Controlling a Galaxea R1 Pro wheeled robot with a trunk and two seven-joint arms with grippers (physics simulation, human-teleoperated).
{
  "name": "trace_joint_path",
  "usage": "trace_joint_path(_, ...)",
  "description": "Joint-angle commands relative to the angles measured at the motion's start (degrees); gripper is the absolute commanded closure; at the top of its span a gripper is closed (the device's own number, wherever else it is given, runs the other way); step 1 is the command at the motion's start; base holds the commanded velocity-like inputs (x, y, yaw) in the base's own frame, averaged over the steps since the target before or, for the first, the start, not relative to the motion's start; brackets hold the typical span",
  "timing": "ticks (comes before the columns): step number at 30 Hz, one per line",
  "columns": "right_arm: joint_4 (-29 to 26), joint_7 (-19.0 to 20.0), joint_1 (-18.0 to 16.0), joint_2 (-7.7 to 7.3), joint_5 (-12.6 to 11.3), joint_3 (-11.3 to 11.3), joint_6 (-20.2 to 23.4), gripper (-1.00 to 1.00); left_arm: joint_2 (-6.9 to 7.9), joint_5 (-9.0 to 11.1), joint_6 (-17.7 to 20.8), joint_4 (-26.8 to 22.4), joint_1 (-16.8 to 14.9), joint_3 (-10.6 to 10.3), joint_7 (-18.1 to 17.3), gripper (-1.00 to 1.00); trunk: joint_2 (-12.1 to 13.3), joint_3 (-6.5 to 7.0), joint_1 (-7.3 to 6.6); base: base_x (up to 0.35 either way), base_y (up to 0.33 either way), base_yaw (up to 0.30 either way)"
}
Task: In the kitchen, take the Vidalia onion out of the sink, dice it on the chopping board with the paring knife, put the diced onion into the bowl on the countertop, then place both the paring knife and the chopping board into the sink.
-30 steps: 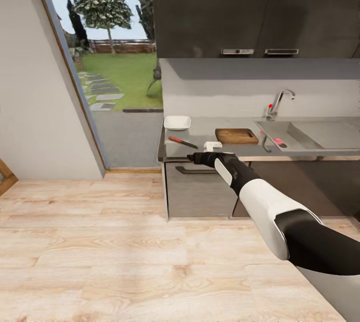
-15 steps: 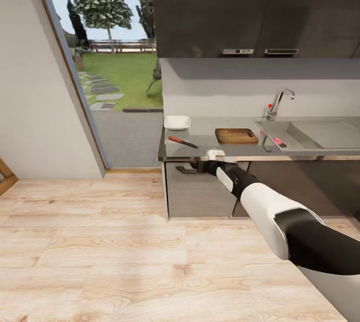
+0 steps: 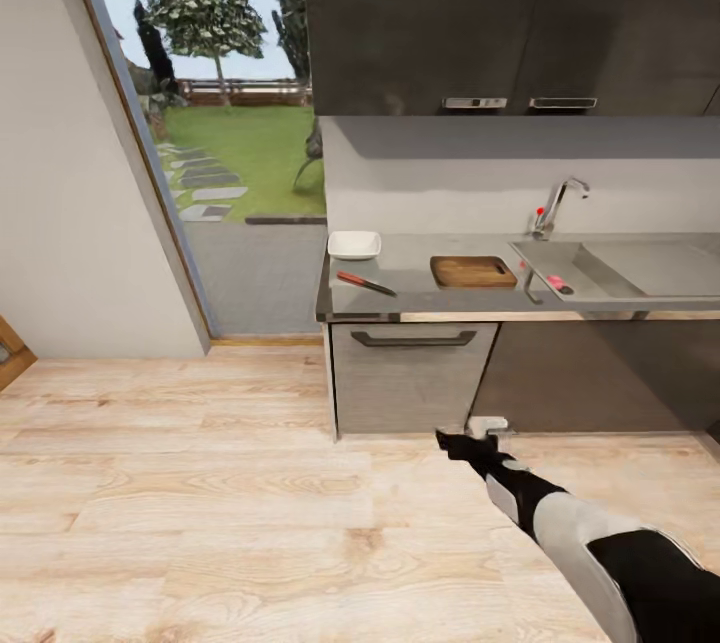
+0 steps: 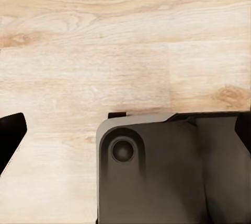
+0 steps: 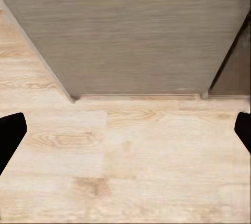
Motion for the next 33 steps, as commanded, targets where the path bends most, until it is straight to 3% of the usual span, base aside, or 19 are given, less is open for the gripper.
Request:
trace_joint_path(1, 0.1, 0.2, 2.1, -0.34, -0.6, 0.4, -1.2, -1.0, 0.01, 0.0, -0.1, -0.3, 0.0, -0.1, 0.0, -1.0, -0.1, -0.08, 0.04, 0.0, 0.0, 0.0)
trace_joint_path(6, 0.1, 0.2, 12.4, -2.79, -0.7, 0.4, -9.2, -1.0, -0.09, 0.1, 0.0, -3.6, 0.0, -0.1, 0.1, -1.0, -0.1, -0.08, 0.04, 0.0, 0.0, 0.0)
trace_joint_path(8, 0.1, 0.1, 20.1, -3.98, -0.8, 0.4, -14.3, -1.0, -0.14, 0.3, 0.0, -5.3, 0.0, -0.1, 0.1, -1.0, -0.1, -0.08, 0.04, 0.0, 0.0, 0.0)
trace_joint_path(10, 0.2, 0.1, 23.8, -4.13, -0.9, 0.4, -16.6, -1.0, -0.17, 0.3, 0.0, -5.6, 0.0, -0.1, 0.1, -1.0, -0.1, -0.08, 0.04, 0.0, 0.0, 0.0)
trace_joint_path(17, 0.3, 0.0, 37.3, -3.35, -1.1, 0.4, -27.6, -1.0, 0.1, 0.4, 0.0, -5.6, 0.0, -0.1, 0.0, -1.0, -0.1, -0.08, 0.04, 0.0, 0.0, 0.0)
trace_joint_path(21, 0.3, -0.9, 46.0, -1.0, -1.2, 0.4, -34.5, -1.0, 0.74, 0.4, -0.1, -5.5, 0.0, -0.1, 0.1, -1.0, -0.1, -0.08, 0.04, 0.0, 0.0, 0.0)
trace_joint_path(24, 0.3, -3.9, 49.2, 0.36, -1.3, 0.4, -35.6, -1.0, 0.85, 0.4, 0.0, -5.5, 0.0, -0.1, 0.1, -1.0, -0.1, -0.08, 0.04, 0.0, 0.0, 0.0)
trace_joint_path(27, 0.2, -10.8, 50.7, 1.34, -1.3, 0.2, -35.2, -1.0, 0.92, 0.4, 0.0, -5.5, 0.0, 0.0, 0.2, -1.0, -0.1, -0.08, 0.04, 0.0, 0.0, 0.0)
trace_joint_path(29, 0.0, -15.3, 51.1, 1.62, -1.5, -0.1, -32.7, -1.0, 0.95, 0.5, 0.0, -5.5, 0.0, 0.0, 0.7, -1.0, -0.1, -0.08, 0.04, 0.0, 0.0, 0.0)
trace_joint_path(33, -0.2, -17.3, 51.3, 2.15, -2.2, -0.5, -27.0, -1.0, 1.35, 1.4, -0.1, -5.5, 0.0, 0.0, 2.9, -1.0, -0.1, -0.08, 0.04, 0.0, 0.0, 0.0)
